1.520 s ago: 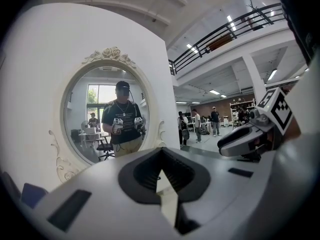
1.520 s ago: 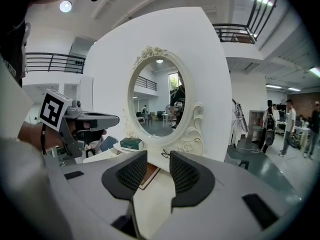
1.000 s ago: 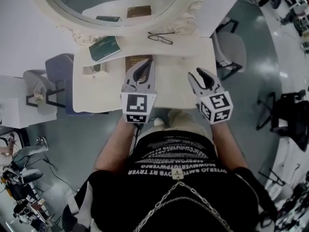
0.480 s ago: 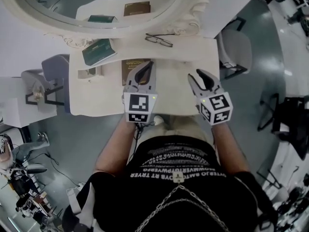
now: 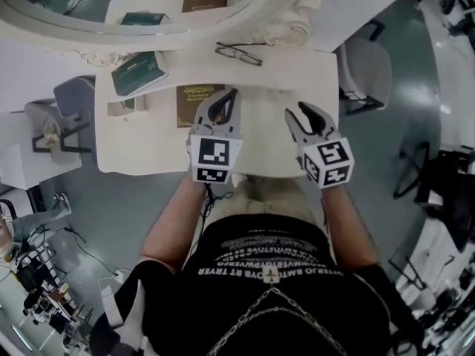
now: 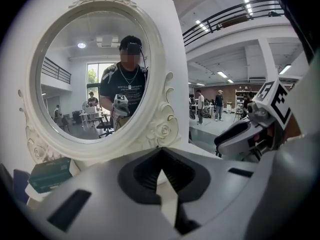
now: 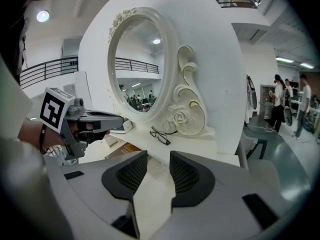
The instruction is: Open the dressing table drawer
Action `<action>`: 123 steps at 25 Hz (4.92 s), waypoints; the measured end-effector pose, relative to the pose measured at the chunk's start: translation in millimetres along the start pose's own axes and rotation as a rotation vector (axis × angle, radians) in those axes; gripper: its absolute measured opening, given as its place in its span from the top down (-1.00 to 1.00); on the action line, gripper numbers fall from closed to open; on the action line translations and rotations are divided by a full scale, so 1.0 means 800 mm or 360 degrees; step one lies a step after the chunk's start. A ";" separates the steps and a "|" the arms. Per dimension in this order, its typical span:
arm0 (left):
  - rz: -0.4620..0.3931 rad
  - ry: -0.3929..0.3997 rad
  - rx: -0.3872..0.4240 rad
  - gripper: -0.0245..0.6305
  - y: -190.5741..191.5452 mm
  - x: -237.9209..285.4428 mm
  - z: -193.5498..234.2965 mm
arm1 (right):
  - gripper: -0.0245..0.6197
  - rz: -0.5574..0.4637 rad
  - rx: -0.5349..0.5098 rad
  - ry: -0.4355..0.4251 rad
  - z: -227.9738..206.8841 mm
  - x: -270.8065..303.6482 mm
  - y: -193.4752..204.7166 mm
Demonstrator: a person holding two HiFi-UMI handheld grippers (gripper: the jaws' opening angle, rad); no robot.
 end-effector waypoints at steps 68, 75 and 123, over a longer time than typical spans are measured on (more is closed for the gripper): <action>0.0062 0.0120 -0.0076 0.91 0.029 0.060 -0.033 | 0.66 0.0308 0.0383 0.0154 -0.064 0.187 0.072; 0.0050 0.0116 -0.0065 0.92 0.026 0.050 -0.035 | 0.66 0.0325 0.0385 0.0153 -0.057 0.180 0.081; 0.0010 0.0112 -0.0016 0.91 0.037 0.007 -0.041 | 0.66 0.0339 0.0411 0.0155 -0.031 0.156 0.117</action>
Point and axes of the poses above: the fingertips, and each gripper's own axes: x forward along the fingers, z to its left, y out of its underside, the point moved 8 cm from there along -x, backward along the fingers, and after that the axes turned 13 degrees about z, right-handed, at the moved point
